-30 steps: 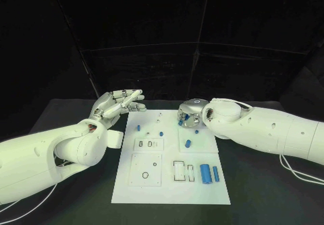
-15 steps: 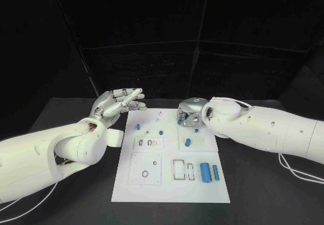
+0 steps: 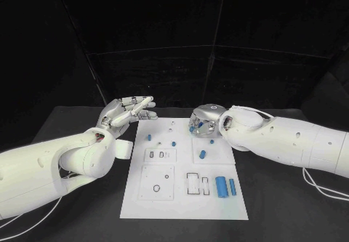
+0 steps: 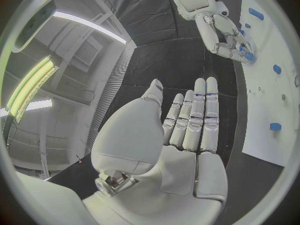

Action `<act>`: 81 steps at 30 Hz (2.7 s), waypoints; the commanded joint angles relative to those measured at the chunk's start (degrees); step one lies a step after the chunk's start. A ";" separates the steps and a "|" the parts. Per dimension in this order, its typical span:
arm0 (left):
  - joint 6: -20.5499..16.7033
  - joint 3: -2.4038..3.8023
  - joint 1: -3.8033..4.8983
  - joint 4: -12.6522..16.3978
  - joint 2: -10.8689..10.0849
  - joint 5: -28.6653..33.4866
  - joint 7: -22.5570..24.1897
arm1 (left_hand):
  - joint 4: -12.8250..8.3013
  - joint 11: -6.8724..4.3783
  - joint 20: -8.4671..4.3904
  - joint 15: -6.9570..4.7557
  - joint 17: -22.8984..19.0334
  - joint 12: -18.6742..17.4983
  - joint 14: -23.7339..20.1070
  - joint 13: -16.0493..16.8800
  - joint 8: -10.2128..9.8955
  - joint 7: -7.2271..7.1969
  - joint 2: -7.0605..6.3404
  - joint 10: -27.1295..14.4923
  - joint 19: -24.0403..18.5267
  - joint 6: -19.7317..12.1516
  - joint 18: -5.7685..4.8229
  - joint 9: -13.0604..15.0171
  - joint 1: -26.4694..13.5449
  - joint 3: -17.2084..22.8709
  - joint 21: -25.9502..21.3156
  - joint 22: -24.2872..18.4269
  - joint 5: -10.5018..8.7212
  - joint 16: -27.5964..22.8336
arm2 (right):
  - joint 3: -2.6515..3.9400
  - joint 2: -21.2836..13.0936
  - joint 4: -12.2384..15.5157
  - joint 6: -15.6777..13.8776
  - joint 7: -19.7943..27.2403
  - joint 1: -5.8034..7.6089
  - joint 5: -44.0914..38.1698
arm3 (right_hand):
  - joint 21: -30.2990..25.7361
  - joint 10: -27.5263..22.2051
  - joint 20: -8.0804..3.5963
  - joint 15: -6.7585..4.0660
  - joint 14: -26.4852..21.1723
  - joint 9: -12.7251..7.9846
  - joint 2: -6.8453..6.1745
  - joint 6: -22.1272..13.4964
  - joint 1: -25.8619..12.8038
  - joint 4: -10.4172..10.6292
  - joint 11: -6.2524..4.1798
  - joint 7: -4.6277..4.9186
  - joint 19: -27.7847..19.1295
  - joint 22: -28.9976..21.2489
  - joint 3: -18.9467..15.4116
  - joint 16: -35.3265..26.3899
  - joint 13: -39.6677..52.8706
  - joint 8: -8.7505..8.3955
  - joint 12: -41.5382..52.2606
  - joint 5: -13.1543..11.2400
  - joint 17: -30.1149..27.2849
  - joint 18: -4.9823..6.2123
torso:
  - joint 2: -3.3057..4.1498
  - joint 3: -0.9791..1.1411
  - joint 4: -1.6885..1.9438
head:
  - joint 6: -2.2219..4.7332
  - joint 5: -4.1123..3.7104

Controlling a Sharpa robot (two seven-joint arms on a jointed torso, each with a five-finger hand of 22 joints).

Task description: Assemble the parts on the task board

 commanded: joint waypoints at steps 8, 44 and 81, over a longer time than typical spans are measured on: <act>0.83 0.06 0.09 0.06 0.01 -0.36 0.06 | -0.49 0.42 -0.02 -0.02 0.15 -0.37 0.24 -0.08 -0.41 0.95 0.05 -0.17 0.34 0.09 0.18 -0.13 0.54 0.15 0.31 0.04 0.31 -0.32 | 0.12 3.32 -2.42 -6.24 -2.65 0.16 1.37 | 0.29 0.48 -0.15 -0.42 2.53 1.06 0.01 1.72 -0.51 1.00 0.05 -0.98 0.36 0.09 0.65 0.34 0.06 0.64 0.05 -0.22 0.17 -0.71 | 0.24 0.06 0.26 | 0.42 0.18; 1.29 0.07 0.22 -0.69 1.22 -0.36 -0.12 | -0.90 0.44 -0.01 0.01 0.41 -0.73 0.17 -0.04 -0.65 0.94 0.61 -0.11 0.27 0.18 0.15 -0.17 1.04 0.48 0.30 -0.02 0.32 -0.59 | 0.21 11.44 -10.03 -5.81 -5.09 0.18 0.36 | 0.27 0.32 -0.14 -0.34 2.60 1.09 -0.22 1.20 -1.29 2.64 0.16 -0.88 0.32 0.01 1.19 0.81 0.04 0.21 -0.58 -0.73 0.86 -0.74 | 1.39 0.10 0.96 | 0.26 0.25; 1.16 0.07 0.75 -0.75 1.23 -0.36 -0.31 | -1.11 0.50 0.00 0.04 0.57 -1.04 0.12 -0.07 -0.91 1.00 0.76 -0.25 0.22 0.04 0.14 -0.22 1.20 0.57 0.29 -0.06 0.31 -0.77 | 0.20 12.81 -11.51 -5.39 -4.62 0.22 1.17 | -3.59 -15.50 2.39 2.40 0.83 -1.00 -4.38 -17.50 -0.34 6.63 3.48 1.98 -3.53 -6.28 0.57 -2.27 -1.21 -2.47 -0.57 -6.07 -5.17 0.25 | 1.42 0.10 0.77 | -0.14 0.70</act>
